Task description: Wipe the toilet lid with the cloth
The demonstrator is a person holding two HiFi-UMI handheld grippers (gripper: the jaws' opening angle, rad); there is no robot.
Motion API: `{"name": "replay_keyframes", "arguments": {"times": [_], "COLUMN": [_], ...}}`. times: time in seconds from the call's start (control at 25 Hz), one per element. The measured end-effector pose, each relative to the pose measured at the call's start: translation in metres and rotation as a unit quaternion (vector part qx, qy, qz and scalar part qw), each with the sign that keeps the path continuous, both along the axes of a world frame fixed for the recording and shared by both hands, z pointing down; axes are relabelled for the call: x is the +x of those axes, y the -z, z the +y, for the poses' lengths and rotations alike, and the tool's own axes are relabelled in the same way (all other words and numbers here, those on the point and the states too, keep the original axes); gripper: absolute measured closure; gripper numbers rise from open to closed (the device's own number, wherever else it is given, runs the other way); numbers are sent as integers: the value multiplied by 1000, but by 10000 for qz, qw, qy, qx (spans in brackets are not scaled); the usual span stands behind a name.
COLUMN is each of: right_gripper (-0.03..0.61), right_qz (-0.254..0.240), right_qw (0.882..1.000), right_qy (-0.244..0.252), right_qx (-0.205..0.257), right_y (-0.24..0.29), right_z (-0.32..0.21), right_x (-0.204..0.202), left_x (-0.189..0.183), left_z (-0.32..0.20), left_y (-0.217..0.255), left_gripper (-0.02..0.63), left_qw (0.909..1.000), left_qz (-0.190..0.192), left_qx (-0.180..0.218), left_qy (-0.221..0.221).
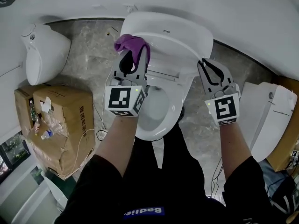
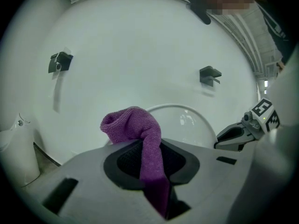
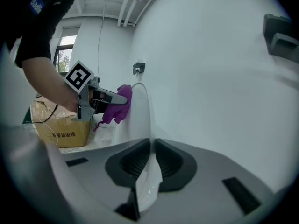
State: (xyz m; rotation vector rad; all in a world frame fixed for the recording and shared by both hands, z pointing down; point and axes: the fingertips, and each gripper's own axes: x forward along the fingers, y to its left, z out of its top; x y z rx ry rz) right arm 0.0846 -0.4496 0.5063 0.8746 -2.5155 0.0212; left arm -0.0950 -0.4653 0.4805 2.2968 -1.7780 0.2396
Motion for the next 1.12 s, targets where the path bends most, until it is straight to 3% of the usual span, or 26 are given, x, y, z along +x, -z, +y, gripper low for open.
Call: {"name": "replay_keyframes", "arguments": {"times": [0.4, 0.8, 0.92, 1.12], "right_gripper": [537, 537, 537, 537], "right_qz": [-67, -223, -195, -109], "right_qw": [10000, 9997, 9998, 9993], "right_qy": [-37, -57, -96, -352], "right_qx": [-13, -5, 28, 64], "right_y": [0, 1, 2, 1], "right_z": [1, -1, 0, -3], "right_x": [-1, 3, 1, 6], "left_x": [59, 143, 148, 127], "left_z": [1, 9, 12, 9], "left_y": [11, 15, 14, 4], "left_gripper": [529, 530, 531, 531], "left_qw": [9989, 9894, 9843, 9787], "left_qz": [354, 473, 553, 356], "left_qx": [110, 305, 464, 577], "left_qy": [-270, -1336, -1611, -1939]}}
